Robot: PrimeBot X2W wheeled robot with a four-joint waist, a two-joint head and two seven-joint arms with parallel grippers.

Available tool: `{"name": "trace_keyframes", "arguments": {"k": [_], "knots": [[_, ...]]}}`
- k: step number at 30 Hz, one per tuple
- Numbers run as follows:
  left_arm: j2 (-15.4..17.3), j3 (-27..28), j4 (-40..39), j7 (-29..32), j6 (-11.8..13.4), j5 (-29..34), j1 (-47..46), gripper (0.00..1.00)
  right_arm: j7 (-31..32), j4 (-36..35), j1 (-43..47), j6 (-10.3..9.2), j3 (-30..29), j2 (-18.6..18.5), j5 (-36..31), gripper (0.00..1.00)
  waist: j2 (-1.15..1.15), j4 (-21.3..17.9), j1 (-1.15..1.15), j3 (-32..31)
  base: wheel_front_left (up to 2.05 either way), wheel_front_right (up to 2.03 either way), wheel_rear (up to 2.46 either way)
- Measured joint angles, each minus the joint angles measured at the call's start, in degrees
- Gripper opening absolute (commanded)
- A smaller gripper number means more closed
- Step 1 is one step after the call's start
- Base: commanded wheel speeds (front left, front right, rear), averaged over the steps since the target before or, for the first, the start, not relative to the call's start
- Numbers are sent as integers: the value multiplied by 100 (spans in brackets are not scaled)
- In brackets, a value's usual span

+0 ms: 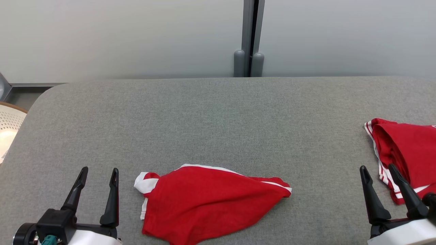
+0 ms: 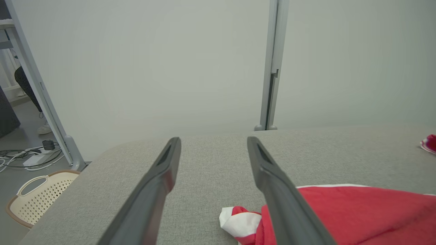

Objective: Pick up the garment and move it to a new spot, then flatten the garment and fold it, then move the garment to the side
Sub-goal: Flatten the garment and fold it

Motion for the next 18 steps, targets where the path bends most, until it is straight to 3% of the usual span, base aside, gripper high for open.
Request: {"name": "trace_keyframes", "arguments": {"k": [8,13,18], "knots": [[1,-93,-25,54,-33,20,-171,100,127,288,26,0,324,-38,-15,100,0,82,0,144,0,0,0],[-78,-211,58,9,-152,44,-477,100,143,1123,14,0,999,56,92,100,0,250,0,394,0,0,0],[-187,-278,205,-69,-270,48,-731,100,-170,2003,-538,-1,1191,144,93,100,0,464,0,673,0,0,0]]}}
